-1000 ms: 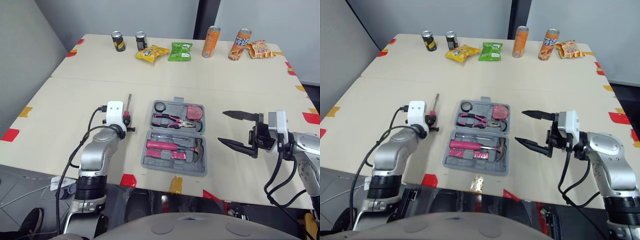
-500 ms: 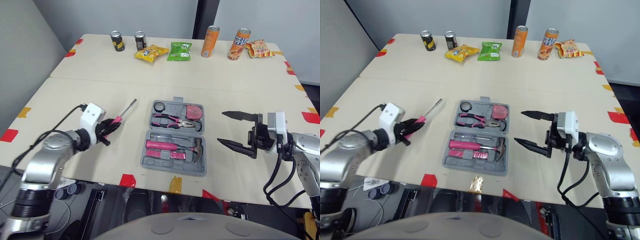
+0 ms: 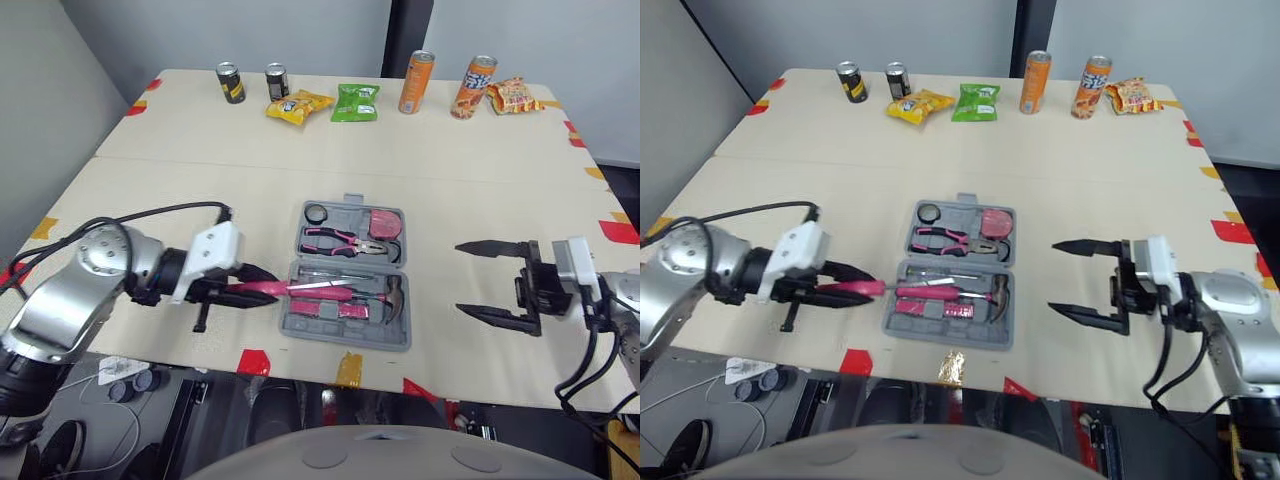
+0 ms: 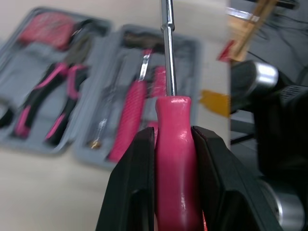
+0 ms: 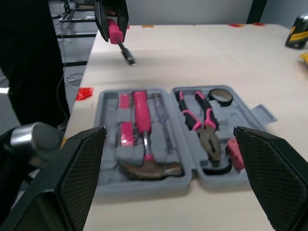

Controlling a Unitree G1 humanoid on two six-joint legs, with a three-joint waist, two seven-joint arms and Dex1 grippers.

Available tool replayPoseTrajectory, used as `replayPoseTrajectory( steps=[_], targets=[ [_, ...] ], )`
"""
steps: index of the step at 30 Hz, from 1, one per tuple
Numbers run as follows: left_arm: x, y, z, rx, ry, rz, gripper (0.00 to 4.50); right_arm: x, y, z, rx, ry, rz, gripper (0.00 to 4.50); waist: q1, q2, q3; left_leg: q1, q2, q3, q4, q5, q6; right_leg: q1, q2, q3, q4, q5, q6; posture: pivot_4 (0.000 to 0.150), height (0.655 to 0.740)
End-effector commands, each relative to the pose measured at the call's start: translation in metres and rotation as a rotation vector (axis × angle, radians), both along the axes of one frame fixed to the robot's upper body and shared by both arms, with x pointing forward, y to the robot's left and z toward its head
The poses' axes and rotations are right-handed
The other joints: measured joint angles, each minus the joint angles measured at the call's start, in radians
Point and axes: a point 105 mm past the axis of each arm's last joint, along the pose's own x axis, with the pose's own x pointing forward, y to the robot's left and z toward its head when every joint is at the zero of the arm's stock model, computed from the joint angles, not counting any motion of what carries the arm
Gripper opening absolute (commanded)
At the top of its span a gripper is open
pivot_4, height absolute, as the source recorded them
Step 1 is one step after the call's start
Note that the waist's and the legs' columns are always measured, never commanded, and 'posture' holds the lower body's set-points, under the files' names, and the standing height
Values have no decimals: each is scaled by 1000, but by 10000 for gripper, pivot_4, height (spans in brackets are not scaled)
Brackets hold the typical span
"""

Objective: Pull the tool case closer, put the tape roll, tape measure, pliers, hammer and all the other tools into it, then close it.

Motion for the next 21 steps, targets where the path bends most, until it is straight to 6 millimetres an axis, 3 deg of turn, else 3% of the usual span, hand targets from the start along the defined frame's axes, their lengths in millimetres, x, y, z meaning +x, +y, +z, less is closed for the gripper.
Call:
replayPoseTrajectory(
  steps=[1,6,11,21],
  targets=[
    [-5,-12,-6,61,-24,-97,6425,-6,-9,7,-27,-24,39,45000,-6,0,0,0,0,0,0,0,0,0,0,0,1,0,0,1500,7385],
    [2,-27,-24,158,-28,-91,6425,-5,-10,9,-35,-36,32,45000,-15,0,0,1,0,0,0,0,1,0,0,0,2,0,-1,1500,7385],
    [7,-43,-26,176,7,-55,6425,-9,-8,7,-29,-35,24,45000,-12,0,0,0,0,0,2,1,1,0,0,0,3,-1,-2,1500,7385],
    [1,-52,-44,277,80,-43,6425,-11,-8,6,-25,-38,5,45000,-11,0,0,1,0,0,2,1,1,0,0,1,4,-1,-2,1500,7385]
  ],
)
